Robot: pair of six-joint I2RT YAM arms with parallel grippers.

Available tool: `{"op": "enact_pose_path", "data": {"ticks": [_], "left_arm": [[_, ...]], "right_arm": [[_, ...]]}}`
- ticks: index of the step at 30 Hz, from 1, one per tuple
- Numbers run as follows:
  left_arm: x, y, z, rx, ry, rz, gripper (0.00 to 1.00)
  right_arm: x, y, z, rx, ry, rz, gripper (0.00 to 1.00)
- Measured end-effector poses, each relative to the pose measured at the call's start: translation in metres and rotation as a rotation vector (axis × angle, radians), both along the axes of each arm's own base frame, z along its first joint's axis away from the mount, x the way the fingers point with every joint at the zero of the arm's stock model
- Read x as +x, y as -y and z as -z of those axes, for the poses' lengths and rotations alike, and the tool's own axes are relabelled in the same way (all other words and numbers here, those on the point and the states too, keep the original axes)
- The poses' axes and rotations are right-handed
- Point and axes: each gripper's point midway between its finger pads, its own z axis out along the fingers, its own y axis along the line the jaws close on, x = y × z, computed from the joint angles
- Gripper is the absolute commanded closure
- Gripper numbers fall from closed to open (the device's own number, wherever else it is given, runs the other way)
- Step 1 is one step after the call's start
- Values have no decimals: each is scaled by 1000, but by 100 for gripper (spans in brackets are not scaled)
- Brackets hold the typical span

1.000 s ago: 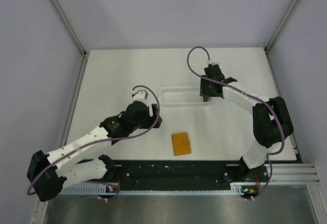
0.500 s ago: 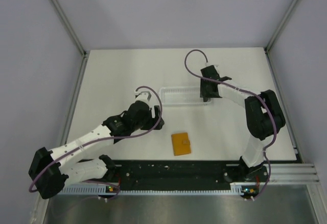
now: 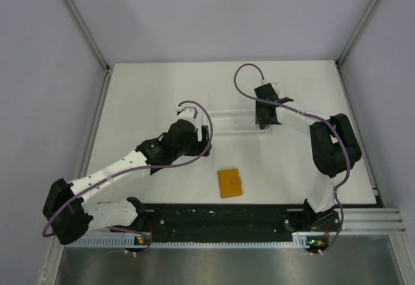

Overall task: Put the credit cards into the card holder
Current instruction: Pick up the credit card from the storage box.

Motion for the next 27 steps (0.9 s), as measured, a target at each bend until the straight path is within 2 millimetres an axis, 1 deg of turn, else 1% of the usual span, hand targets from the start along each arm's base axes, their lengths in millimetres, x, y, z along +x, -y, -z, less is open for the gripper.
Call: {"op": "enact_pose_path", "data": {"ticks": [3, 5, 7, 9, 11, 14, 17, 21, 23, 24, 27], "left_arm": [[31, 9, -23, 25, 64, -28, 13], [60, 15, -39, 22, 104, -58, 13], [87, 16, -43, 23, 127, -93, 14], [107, 13, -34, 41, 122, -122, 15], [120, 7, -16, 71, 95, -143, 15], [133, -3, 20, 114, 26, -162, 16], [140, -7, 41, 118, -19, -166, 16], [150, -5, 55, 108, -42, -164, 16], [156, 1, 57, 98, -48, -155, 19], [160, 5, 57, 94, -49, -150, 21], [170, 14, 58, 80, -48, -138, 34]], "right_arm": [[0, 0, 0, 1, -1, -1, 42], [0, -1, 0, 4, -2, -4, 42], [0, -2, 0, 10, -3, -7, 42], [-1, -3, 1, 15, -5, -10, 42], [-1, -4, 1, 19, -7, -13, 42], [-1, -6, 1, 28, -10, -19, 42], [-1, -7, 1, 32, -11, -22, 42], [-1, -7, 1, 35, -9, -23, 42], [0, -8, 1, 37, -7, -24, 42], [0, -9, 1, 40, -7, -25, 42], [1, -9, 0, 44, -4, -27, 42]]}}
